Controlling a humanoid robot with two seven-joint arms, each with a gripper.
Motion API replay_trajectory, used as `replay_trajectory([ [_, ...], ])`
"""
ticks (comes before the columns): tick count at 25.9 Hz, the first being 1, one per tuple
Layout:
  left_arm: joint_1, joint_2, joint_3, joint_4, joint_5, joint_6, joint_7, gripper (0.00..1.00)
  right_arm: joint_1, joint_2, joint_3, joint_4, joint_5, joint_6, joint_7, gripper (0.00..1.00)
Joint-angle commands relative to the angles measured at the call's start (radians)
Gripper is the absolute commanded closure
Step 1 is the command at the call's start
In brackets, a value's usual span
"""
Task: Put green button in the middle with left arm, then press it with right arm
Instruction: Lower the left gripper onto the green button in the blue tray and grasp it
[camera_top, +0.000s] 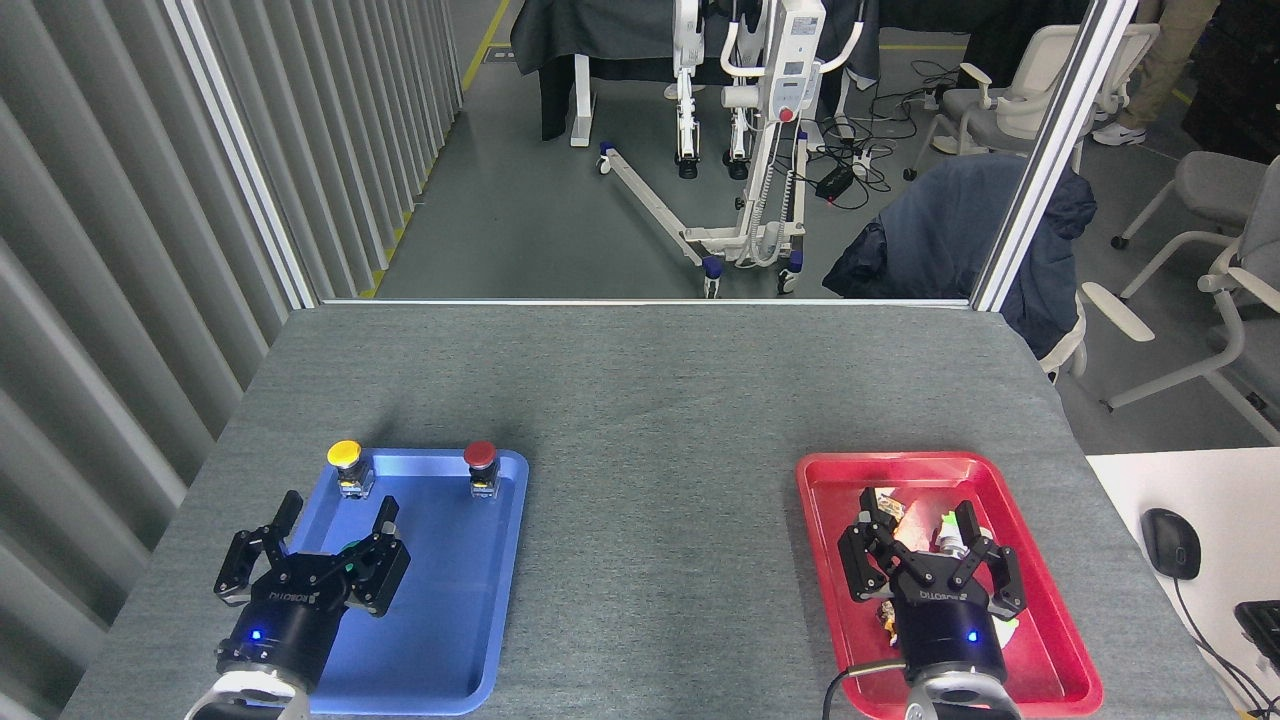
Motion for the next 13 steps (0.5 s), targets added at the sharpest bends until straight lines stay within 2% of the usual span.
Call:
replay_trajectory([
  [1, -0.003, -0.001, -0.003, 0.003, -0.001, 0.001, -0.001, 0.02, 0.000, 0.000, 0.000, 0.000, 0.000, 0.001, -0.001, 0.00],
  [7, -0.009, 0.001, -0.002, 0.009, 0.004, -0.002, -0.008, 0.02, -0.003, 0.000, 0.000, 0.000, 0.000, -0.001, 0.005, 0.00],
  [13, 0.015, 0.008, -0.003, 0.115, -0.018, 0.010, -0.006, 0.02, -0.001, 0.000, 0.000, 0.003, 0.000, -0.001, 0.008, 0.00],
])
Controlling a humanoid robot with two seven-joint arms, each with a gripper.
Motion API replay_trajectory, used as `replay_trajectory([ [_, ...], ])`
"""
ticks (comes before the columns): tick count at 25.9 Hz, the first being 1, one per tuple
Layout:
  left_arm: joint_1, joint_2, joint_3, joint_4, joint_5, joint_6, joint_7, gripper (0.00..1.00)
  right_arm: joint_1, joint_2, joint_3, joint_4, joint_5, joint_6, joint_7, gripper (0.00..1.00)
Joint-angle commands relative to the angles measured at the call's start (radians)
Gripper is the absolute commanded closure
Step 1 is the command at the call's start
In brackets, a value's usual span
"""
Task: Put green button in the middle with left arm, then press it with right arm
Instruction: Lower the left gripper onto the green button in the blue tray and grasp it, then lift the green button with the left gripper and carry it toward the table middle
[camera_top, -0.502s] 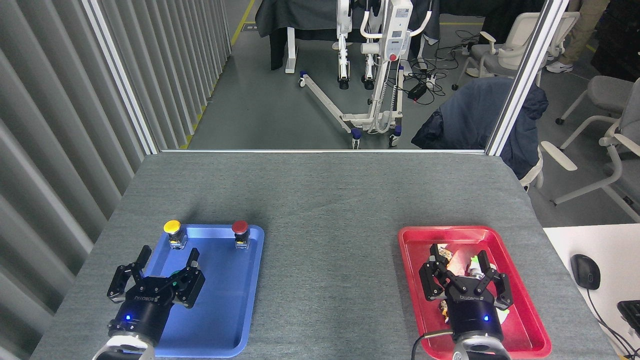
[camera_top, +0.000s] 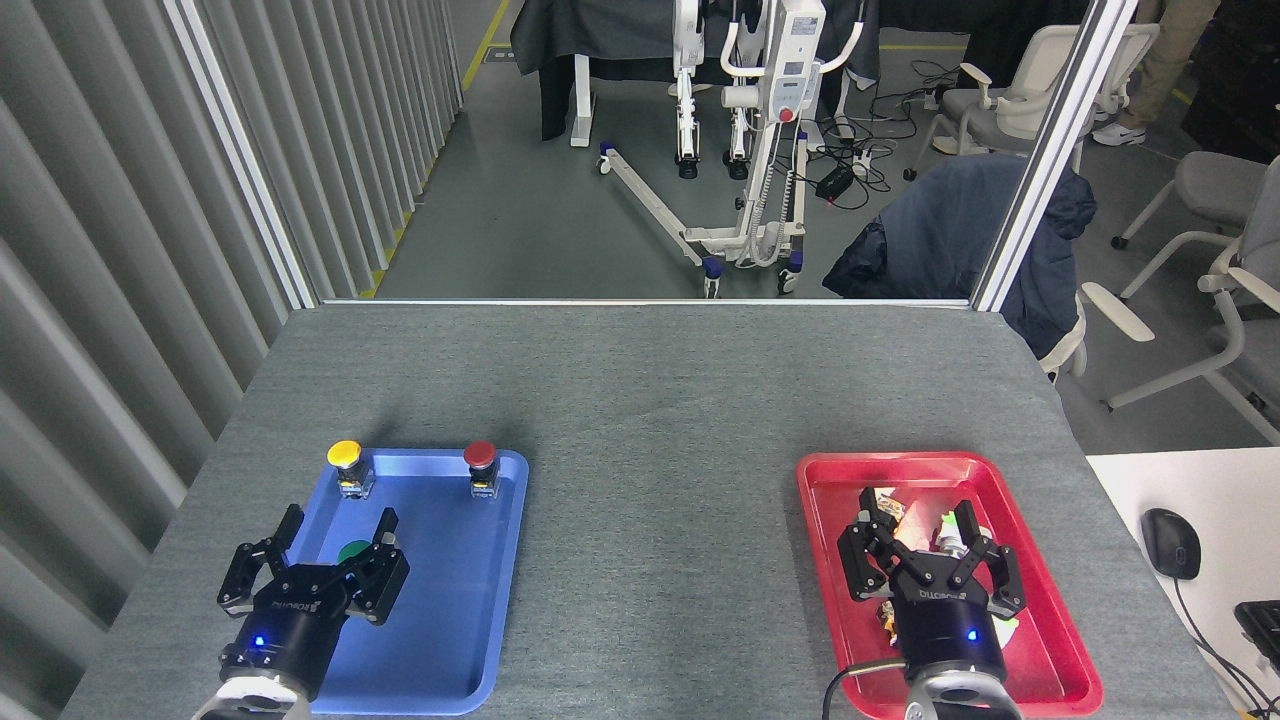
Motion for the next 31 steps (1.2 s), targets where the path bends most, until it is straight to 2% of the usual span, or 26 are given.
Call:
replay_trajectory([
  [1, 0.043, 0.005, -0.004, 0.049, -0.020, 0.001, -0.001, 0.02, 0.001, -0.002, 0.000, 0.004, -0.002, -0.001, 0.001, 0.00],
  [4, 0.092, 0.004, -0.003, 0.078, -0.030, 0.000, 0.002, 0.02, 0.003, -0.002, 0.000, 0.006, -0.002, -0.001, 0.001, 0.00],
  [9, 0.076, 0.002, -0.001, 0.164, -0.028, -0.005, -0.001, 0.02, 0.004, -0.002, 0.000, 0.007, -0.002, -0.002, 0.003, 0.00],
  [19, -0.090, -0.007, -0.009, 0.334, -0.020, -0.028, -0.004, 0.02, 0.006, 0.000, 0.000, 0.029, -0.002, -0.001, -0.008, 0.00],
  [24, -0.156, -0.010, -0.007, 0.463, -0.019, -0.026, -0.004, 0.02, 0.004, -0.002, 0.000, 0.029, -0.002, -0.001, 0.000, 0.00],
  [31, -0.199, -0.009, -0.007, 0.512, -0.022, -0.011, 0.009, 0.02, -0.002, -0.002, 0.000, 0.029, -0.002, -0.001, -0.002, 0.00],
])
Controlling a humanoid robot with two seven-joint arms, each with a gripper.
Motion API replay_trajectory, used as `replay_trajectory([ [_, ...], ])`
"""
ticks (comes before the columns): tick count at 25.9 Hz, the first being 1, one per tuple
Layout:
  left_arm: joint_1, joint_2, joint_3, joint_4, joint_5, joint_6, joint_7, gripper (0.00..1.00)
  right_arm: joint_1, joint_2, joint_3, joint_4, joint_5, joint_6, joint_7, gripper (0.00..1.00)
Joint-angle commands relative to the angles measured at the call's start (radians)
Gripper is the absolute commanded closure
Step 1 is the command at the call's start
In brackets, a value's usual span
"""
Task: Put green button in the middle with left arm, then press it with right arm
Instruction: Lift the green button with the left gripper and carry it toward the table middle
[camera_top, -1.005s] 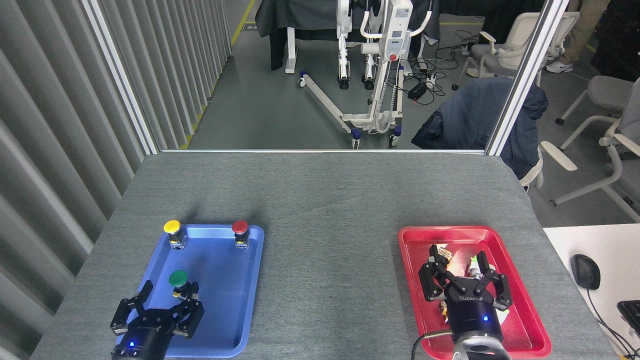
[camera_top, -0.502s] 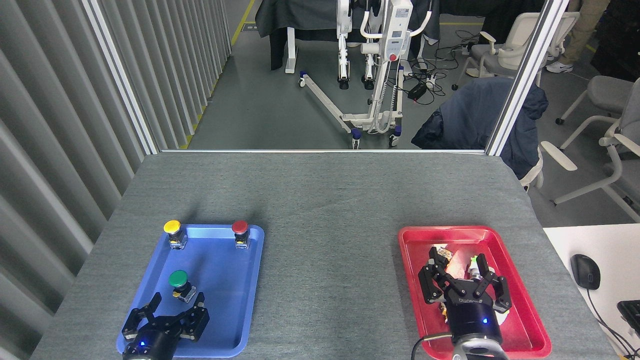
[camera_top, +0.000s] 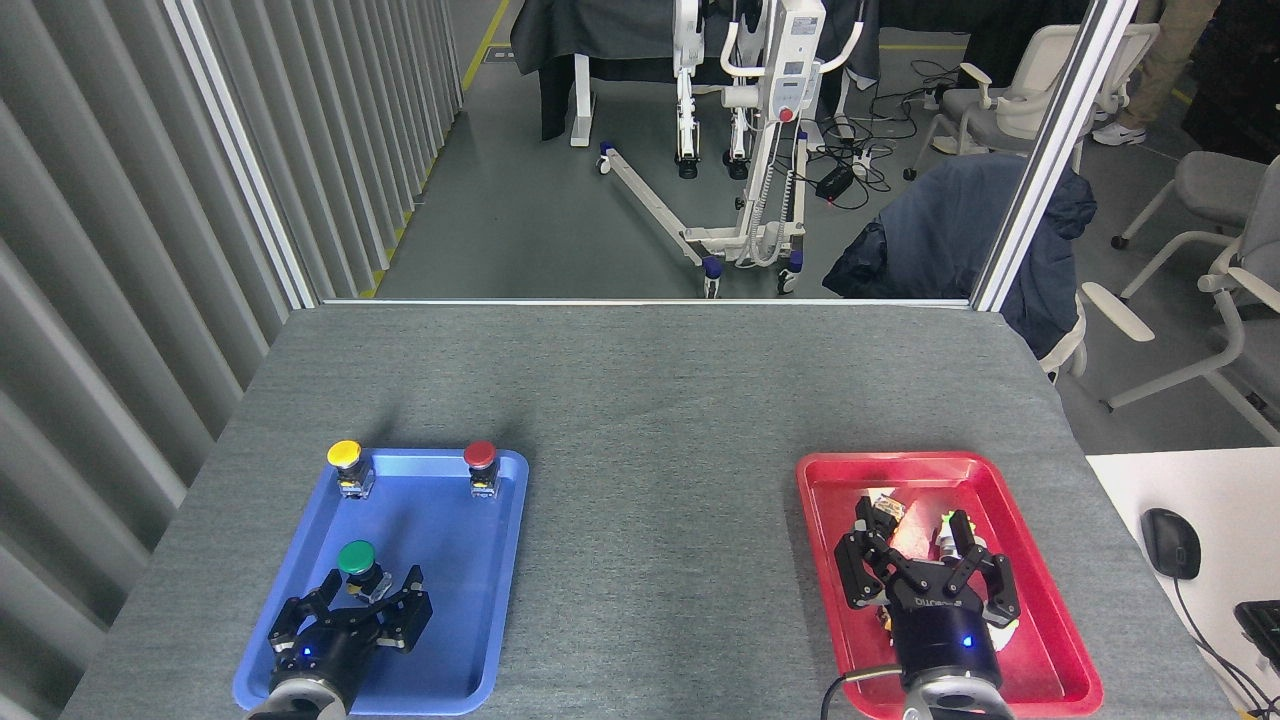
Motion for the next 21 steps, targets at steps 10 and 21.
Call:
replay_trajectory([
  [10, -0.024, 0.009, 0.000, 0.004, -0.005, -0.009, 0.005, 0.83, -0.004, 0.000, 0.000, 0.000, 0.000, 0.000, 0.001, 0.00],
  [21, -0.024, -0.011, -0.026, -0.166, -0.002, -0.113, -0.010, 1.00, 0.005, -0.002, -0.002, 0.003, -0.002, 0.002, 0.000, 0.00],
])
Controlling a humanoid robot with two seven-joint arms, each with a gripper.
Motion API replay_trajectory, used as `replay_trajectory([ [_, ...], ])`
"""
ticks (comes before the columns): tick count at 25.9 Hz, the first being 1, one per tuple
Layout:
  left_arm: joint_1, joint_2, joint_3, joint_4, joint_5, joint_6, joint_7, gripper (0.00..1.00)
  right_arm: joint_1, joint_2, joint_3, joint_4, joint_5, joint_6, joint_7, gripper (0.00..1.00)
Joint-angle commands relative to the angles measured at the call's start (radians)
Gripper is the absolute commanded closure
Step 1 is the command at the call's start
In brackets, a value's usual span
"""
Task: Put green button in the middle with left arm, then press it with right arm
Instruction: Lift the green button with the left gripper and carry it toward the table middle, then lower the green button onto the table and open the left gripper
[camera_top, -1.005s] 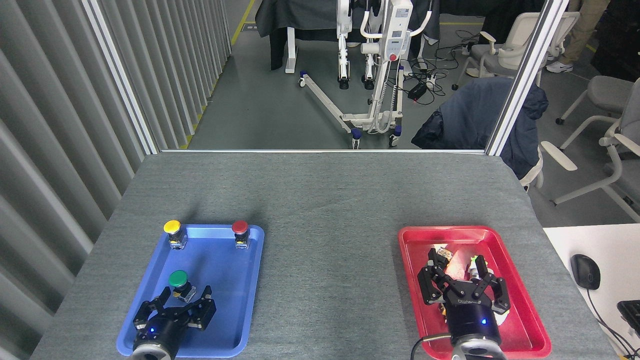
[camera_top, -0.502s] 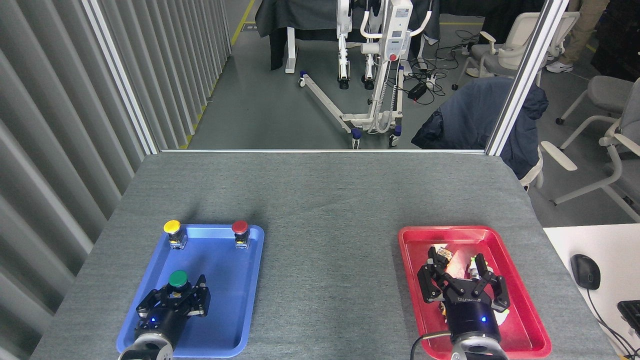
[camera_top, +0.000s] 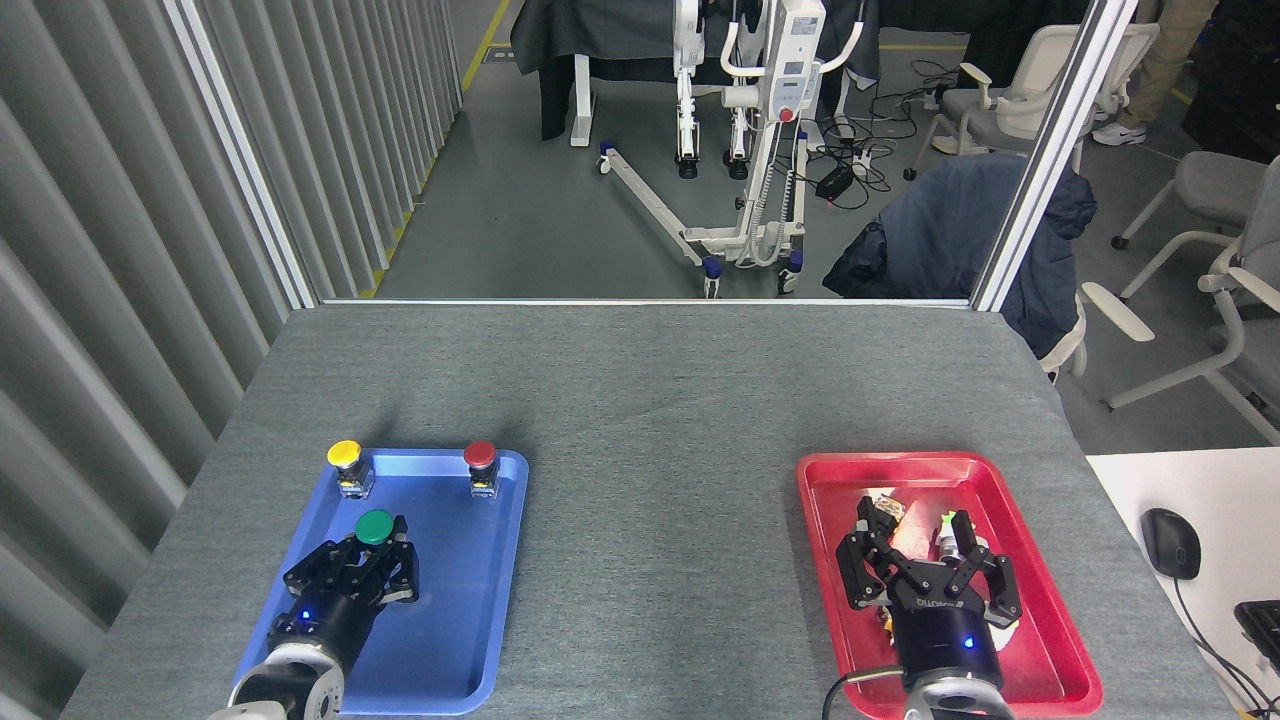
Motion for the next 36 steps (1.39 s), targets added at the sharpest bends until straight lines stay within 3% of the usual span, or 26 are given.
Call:
replay_trajectory([
  [1, -0.010, -0.042, -0.069, -0.078, -0.002, -0.056, -0.014, 1.00, 0.003, 0.000, 0.000, 0.001, -0.001, -0.001, -0.002, 0.00],
  [7, -0.155, -0.162, -0.384, 0.005, -0.025, -0.045, -0.014, 1.00, 0.002, -0.019, 0.000, 0.018, -0.003, -0.001, -0.003, 0.00],
  [13, -0.312, -0.243, -0.563, 0.316, -0.025, -0.044, -0.017, 1.00, -0.004, -0.043, 0.000, 0.045, -0.003, -0.001, -0.003, 0.00],
  [16, -0.333, -0.243, -0.618, 0.388, -0.020, -0.035, -0.023, 1.00, -0.006, -0.043, 0.000, 0.045, -0.003, -0.001, -0.003, 0.00],
  [22, -0.336, -0.245, -0.629, 0.394, -0.013, -0.006, -0.023, 1.00, -0.012, -0.045, 0.000, 0.062, -0.003, -0.001, -0.005, 0.00],
  [24, -0.336, -0.243, -0.629, 0.405, -0.014, -0.004, -0.026, 0.88, -0.012, -0.045, 0.000, 0.070, -0.003, -0.001, -0.005, 0.00],
  [25, -0.336, -0.243, -0.629, 0.410, -0.017, -0.004, -0.027, 0.78, -0.012, -0.045, 0.000, 0.073, -0.003, -0.001, -0.005, 0.00],
  [27, -0.336, -0.243, -0.630, 0.420, -0.020, 0.002, -0.029, 0.40, -0.012, -0.043, 0.000, 0.073, -0.003, -0.001, -0.005, 0.00],
  [29, -0.336, -0.243, -0.632, 0.427, -0.020, 0.013, -0.027, 0.20, -0.009, -0.042, 0.000, 0.073, -0.003, -0.001, -0.005, 0.00],
  [32, -0.333, -0.243, -0.630, 0.424, -0.020, 0.007, -0.027, 0.04, -0.007, -0.042, 0.000, 0.073, -0.004, -0.002, -0.003, 0.00],
  [36, -0.300, -0.236, -0.629, 0.413, -0.020, -0.021, -0.026, 0.02, -0.006, -0.042, 0.000, 0.074, -0.004, -0.002, -0.003, 0.00],
])
